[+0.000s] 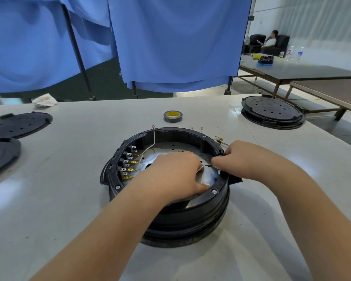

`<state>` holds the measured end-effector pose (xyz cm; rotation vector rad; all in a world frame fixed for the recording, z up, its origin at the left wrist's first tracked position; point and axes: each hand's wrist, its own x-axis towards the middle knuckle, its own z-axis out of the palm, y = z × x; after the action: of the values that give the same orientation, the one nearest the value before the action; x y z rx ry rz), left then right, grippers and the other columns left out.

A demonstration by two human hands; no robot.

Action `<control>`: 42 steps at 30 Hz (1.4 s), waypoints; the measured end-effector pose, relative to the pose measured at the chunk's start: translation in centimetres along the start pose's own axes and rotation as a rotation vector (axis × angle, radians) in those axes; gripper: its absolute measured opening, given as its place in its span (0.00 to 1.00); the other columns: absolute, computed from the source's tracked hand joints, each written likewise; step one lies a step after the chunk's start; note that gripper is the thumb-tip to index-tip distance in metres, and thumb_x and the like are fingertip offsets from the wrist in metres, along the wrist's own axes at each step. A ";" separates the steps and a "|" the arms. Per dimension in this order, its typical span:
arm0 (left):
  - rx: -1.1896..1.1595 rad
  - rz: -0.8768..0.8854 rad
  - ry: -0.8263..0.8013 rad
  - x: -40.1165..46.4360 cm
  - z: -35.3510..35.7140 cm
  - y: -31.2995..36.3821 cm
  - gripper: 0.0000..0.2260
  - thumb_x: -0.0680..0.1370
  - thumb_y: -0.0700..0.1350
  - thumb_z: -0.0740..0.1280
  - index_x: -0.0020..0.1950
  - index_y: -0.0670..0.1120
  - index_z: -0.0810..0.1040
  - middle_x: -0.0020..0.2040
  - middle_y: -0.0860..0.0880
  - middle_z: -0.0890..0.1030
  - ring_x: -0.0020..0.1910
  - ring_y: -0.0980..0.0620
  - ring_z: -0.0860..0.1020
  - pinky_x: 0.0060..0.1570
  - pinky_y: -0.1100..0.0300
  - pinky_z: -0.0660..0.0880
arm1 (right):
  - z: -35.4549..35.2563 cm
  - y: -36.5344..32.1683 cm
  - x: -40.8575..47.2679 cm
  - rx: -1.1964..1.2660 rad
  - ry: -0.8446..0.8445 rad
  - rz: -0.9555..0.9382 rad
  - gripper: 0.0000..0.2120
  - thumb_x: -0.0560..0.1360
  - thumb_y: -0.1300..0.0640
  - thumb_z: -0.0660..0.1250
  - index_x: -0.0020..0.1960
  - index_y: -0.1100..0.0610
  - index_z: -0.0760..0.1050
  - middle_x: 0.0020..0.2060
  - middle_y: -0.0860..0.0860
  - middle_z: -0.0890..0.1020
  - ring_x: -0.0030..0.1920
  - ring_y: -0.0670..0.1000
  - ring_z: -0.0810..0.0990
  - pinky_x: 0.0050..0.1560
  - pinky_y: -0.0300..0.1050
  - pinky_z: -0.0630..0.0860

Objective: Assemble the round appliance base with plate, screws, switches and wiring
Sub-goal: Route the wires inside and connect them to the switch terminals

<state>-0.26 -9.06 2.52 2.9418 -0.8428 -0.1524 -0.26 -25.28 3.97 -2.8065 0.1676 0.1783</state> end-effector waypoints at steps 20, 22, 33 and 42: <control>0.003 -0.039 -0.048 -0.1 -0.4 0.4 0.15 0.76 0.57 0.64 0.56 0.50 0.80 0.60 0.51 0.79 0.57 0.47 0.77 0.57 0.49 0.74 | 0.1 -0.3 -0.5 -0.151 0.201 -0.068 0.17 0.69 0.47 0.63 0.28 0.56 0.63 0.23 0.51 0.68 0.27 0.52 0.67 0.28 0.40 0.59; 0.001 -0.044 -0.052 -0.1 -0.4 0.5 0.16 0.76 0.57 0.64 0.58 0.50 0.80 0.61 0.51 0.79 0.58 0.47 0.76 0.58 0.48 0.74 | 0.0 -0.4 -0.6 -0.165 0.208 -0.071 0.17 0.69 0.47 0.62 0.28 0.56 0.63 0.23 0.51 0.68 0.27 0.52 0.67 0.28 0.40 0.59; -0.019 -0.061 -0.048 0.0 -0.6 0.6 0.15 0.76 0.56 0.65 0.58 0.50 0.79 0.58 0.51 0.79 0.55 0.46 0.77 0.57 0.49 0.74 | -0.2 -0.9 -1.5 -0.219 0.276 -0.086 0.17 0.71 0.46 0.62 0.29 0.54 0.62 0.26 0.50 0.69 0.27 0.50 0.66 0.28 0.40 0.58; -0.062 -0.043 -0.046 -0.3 -0.5 0.5 0.13 0.75 0.56 0.66 0.51 0.49 0.78 0.57 0.51 0.79 0.55 0.46 0.76 0.54 0.50 0.72 | -3.0 -0.8 -2.3 0.066 0.414 -0.106 0.18 0.75 0.44 0.59 0.32 0.55 0.71 0.27 0.51 0.75 0.31 0.52 0.75 0.30 0.41 0.64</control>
<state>-0.69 -9.34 3.09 2.9106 -0.7657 -0.2452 -2.11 -25.29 7.31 -2.7420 0.1156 -0.4267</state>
